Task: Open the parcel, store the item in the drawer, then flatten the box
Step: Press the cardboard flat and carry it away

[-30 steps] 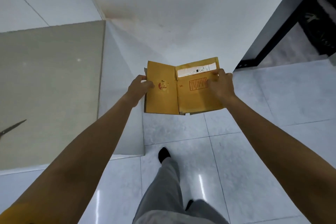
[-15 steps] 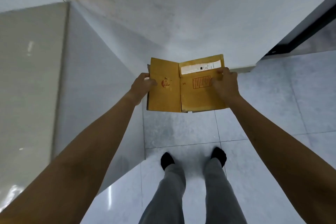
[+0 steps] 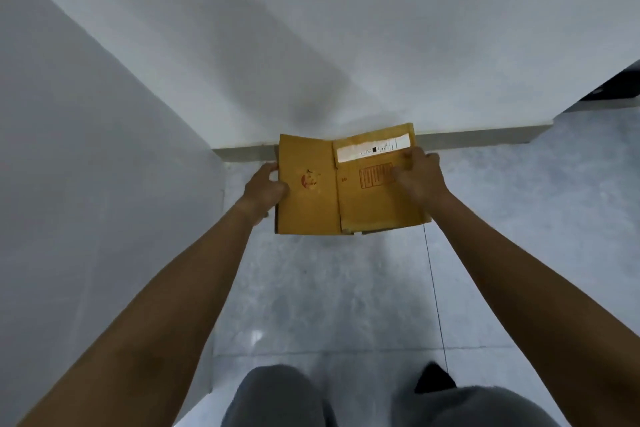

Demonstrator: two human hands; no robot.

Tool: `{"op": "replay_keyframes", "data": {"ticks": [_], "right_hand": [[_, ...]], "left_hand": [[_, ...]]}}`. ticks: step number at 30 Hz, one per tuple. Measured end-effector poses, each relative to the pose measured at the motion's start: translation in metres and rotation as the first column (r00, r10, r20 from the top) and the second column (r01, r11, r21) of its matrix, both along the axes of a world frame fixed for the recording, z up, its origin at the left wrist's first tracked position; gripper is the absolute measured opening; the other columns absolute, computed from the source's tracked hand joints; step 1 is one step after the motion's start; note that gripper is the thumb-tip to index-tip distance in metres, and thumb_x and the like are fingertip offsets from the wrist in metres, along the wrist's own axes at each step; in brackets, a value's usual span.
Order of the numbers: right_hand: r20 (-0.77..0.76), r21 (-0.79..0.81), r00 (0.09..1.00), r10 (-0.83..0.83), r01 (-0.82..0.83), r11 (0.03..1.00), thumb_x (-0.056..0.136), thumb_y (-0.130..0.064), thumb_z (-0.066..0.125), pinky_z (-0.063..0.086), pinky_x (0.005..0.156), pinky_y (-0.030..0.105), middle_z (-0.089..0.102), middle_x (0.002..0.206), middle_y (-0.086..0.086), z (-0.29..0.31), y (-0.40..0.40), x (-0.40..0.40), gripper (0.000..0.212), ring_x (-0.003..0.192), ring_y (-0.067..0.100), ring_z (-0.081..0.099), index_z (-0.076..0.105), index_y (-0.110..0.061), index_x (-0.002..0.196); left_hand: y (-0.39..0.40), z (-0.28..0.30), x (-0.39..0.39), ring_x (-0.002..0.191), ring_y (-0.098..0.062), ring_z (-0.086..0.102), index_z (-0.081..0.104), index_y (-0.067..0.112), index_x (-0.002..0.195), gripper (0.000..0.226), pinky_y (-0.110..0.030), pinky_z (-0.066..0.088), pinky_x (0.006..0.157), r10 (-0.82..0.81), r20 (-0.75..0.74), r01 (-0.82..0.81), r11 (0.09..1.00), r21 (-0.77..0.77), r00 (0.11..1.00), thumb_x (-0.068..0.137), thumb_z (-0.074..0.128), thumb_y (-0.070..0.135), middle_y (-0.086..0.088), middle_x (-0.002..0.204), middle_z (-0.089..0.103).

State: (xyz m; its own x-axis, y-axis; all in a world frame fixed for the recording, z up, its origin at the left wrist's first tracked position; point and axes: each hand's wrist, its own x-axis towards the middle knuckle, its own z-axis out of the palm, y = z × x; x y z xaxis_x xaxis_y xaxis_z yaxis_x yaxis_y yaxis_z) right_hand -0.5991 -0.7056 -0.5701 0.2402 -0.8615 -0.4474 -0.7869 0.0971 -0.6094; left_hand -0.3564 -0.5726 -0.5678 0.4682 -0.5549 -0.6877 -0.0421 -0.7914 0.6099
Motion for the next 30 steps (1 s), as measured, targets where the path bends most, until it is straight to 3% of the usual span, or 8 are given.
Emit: {"op": "replay_keyframes", "data": {"ticks": [2,6,9,12,17,23,25,30], "right_hand": [[0.0,0.023,1.0,0.004,-0.004,1.0,0.096,-0.03,0.05,0.04,0.104,0.047,0.035,0.144,0.017,-0.052,-0.007,0.004,0.049,0.129,0.039,0.043,0.036,-0.015,0.141],[-0.03,0.033,0.999,0.022,-0.021,0.999,0.097,-0.03,0.049,0.036,0.107,0.05,0.031,0.147,0.019,-0.136,-0.024,0.007,0.053,0.13,0.042,0.041,0.032,-0.015,0.144],[-0.118,0.052,0.987,0.112,-0.106,0.993,0.095,-0.03,0.05,0.035,0.107,0.049,0.03,0.149,0.019,-0.185,-0.029,0.003,0.059,0.133,0.042,0.036,0.028,-0.012,0.146],[-0.279,0.068,0.924,0.262,-0.253,0.965,0.091,-0.035,0.055,0.033,0.109,0.051,0.022,0.154,0.017,-0.205,-0.034,0.002,0.067,0.138,0.04,0.029,0.025,-0.011,0.146],[-0.391,0.099,0.831,0.395,-0.389,0.916,0.089,-0.043,0.059,0.029,0.113,0.056,0.01,0.161,0.008,-0.217,-0.031,0.007,0.079,0.145,0.036,0.015,0.018,-0.014,0.15],[-0.48,0.056,0.765,0.43,-0.463,0.885,0.092,-0.046,0.053,0.023,0.115,0.059,0.006,0.162,0.008,-0.208,-0.027,0.014,0.077,0.149,0.033,0.008,0.015,-0.016,0.151],[-0.496,0.024,0.73,0.47,-0.53,0.848,0.094,-0.047,0.047,0.021,0.116,0.059,0.008,0.162,0.007,-0.202,-0.023,0.014,0.069,0.149,0.032,0.007,0.019,-0.018,0.151],[-0.484,-0.017,0.726,0.488,-0.566,0.825,0.099,-0.053,0.03,0.016,0.118,0.053,0.01,0.163,0.005,-0.17,-0.009,0.017,0.066,0.151,0.025,0.001,0.017,-0.016,0.152]], "left_hand": [[-0.009,-0.055,0.0,0.111,-0.029,0.053,0.036,0.031,0.142,0.064,-0.04,0.05,0.078,0.025,0.0,-0.025,1.0,-0.01,1.0,0.086,0.051,0.005,-0.009,0.135,0.051],[-0.032,-0.14,-0.007,0.119,-0.03,0.05,0.03,0.027,0.147,0.067,-0.035,0.045,0.091,0.012,0.172,0.002,0.997,-0.082,0.985,0.087,0.048,0.006,-0.011,0.145,0.045],[-0.042,-0.186,-0.017,0.13,-0.036,0.043,0.022,0.026,0.151,0.065,-0.04,0.038,0.101,-0.101,0.268,0.12,0.991,-0.056,0.958,0.092,0.047,0.017,-0.012,0.151,0.038],[-0.041,-0.213,-0.027,0.131,-0.042,0.038,0.023,0.027,0.149,0.063,-0.046,0.037,0.105,-0.312,0.38,0.31,0.948,0.068,0.871,0.092,0.049,0.029,-0.019,0.153,0.029],[-0.04,-0.225,-0.045,0.144,-0.042,0.011,0.016,0.028,0.15,0.073,-0.055,0.025,0.111,-0.568,0.451,0.449,0.822,0.35,0.688,0.088,0.053,0.041,-0.015,0.161,-0.006],[-0.048,-0.22,-0.053,0.148,-0.034,-0.004,0.002,0.015,0.153,0.081,-0.059,0.01,0.116,-0.708,0.424,0.513,0.704,0.491,0.565,0.092,0.047,0.042,-0.016,0.161,-0.003],[-0.048,-0.212,-0.052,0.148,-0.032,0.004,0.007,0.017,0.153,0.075,-0.058,0.01,0.117,-0.706,0.43,0.532,0.708,0.465,0.563,0.093,0.044,0.043,-0.014,0.161,0.007],[-0.044,-0.169,-0.056,0.143,-0.032,0.028,0.013,0.018,0.152,0.071,-0.054,0.017,0.116,-0.661,0.32,0.562,0.748,0.352,0.679,0.095,0.041,0.05,-0.01,0.157,0.027]]}}
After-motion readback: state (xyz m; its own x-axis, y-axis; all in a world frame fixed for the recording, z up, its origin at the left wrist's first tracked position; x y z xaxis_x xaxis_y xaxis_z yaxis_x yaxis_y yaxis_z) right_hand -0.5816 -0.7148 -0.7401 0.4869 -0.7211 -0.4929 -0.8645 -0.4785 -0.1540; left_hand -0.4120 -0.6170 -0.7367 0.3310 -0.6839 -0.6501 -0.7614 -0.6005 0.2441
